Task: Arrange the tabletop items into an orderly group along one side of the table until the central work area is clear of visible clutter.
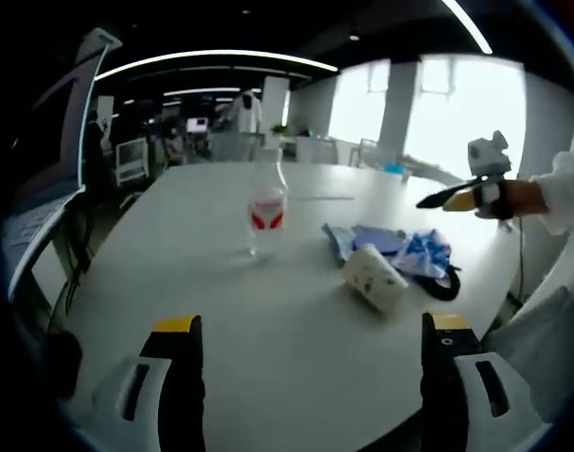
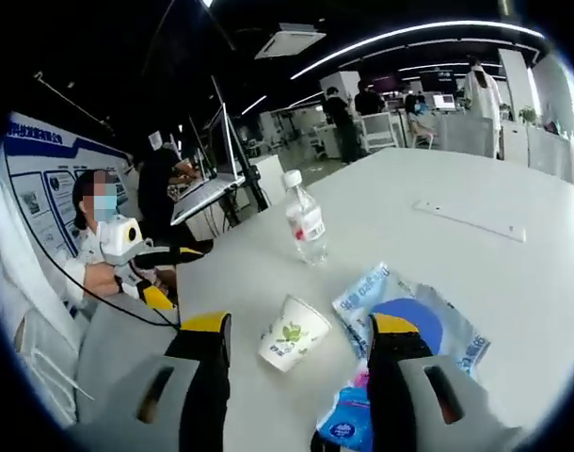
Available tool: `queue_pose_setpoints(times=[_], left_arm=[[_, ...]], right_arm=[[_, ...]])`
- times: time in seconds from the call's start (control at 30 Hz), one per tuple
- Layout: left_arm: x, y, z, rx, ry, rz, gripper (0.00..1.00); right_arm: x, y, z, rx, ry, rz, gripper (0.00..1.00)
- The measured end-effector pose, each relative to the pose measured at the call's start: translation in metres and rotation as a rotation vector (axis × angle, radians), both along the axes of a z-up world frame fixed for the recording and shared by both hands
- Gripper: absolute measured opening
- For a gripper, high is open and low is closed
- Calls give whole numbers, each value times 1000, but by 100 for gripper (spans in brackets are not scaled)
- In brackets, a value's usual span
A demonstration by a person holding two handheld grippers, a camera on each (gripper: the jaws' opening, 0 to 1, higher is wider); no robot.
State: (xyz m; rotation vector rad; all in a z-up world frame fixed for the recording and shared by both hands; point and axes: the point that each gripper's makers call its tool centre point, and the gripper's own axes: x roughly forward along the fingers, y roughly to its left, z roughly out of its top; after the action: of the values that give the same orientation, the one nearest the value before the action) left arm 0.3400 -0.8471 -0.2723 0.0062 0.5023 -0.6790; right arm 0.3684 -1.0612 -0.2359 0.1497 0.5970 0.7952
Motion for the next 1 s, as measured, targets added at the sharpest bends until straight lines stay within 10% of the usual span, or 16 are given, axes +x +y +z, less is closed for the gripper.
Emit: queue_pose_setpoints(times=[0.33, 1.0], left_arm=[[4, -1, 4, -17, -1, 10, 92], [-3, 1, -4, -33, 23, 22, 89]], right_arm=[[18, 39, -24, -99, 36, 216, 56], [36, 67, -59, -127, 171, 274, 48]])
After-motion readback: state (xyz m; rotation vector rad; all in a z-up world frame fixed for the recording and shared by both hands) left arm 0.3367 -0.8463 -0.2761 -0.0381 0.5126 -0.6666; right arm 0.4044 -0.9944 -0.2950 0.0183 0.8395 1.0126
